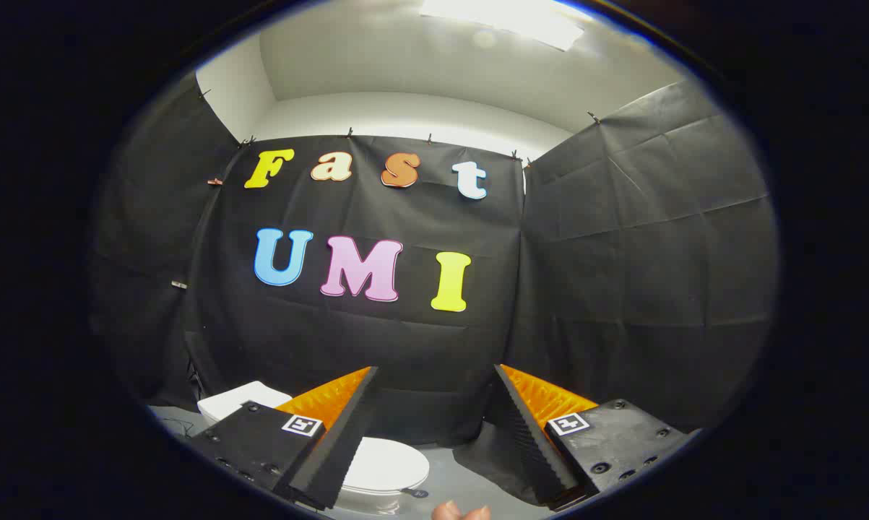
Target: Open the toilet lid.
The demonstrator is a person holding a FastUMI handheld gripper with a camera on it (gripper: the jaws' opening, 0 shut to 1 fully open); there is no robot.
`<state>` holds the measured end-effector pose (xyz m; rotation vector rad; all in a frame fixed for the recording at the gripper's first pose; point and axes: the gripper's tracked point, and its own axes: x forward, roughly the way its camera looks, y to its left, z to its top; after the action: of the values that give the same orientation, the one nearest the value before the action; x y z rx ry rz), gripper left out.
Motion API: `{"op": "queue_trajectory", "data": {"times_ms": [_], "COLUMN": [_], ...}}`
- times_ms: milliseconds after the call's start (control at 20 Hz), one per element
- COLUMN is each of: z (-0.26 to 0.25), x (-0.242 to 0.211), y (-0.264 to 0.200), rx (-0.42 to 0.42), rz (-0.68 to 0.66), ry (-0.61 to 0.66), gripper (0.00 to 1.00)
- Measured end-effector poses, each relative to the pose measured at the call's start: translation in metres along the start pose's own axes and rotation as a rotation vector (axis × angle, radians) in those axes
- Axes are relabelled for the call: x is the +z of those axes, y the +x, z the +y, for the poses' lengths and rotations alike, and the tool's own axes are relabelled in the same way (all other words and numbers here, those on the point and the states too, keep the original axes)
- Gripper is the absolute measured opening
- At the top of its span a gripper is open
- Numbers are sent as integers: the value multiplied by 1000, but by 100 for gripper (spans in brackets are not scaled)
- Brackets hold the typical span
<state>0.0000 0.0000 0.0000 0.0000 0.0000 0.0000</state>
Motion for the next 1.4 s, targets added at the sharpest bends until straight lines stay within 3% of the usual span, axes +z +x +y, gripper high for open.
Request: {"op": "queue_trajectory", "data": {"times_ms": [1400], "z": [4], "x": [-16], "y": [5], "rx": [17], "rz": [28], "ry": [12], "gripper": [98]}}
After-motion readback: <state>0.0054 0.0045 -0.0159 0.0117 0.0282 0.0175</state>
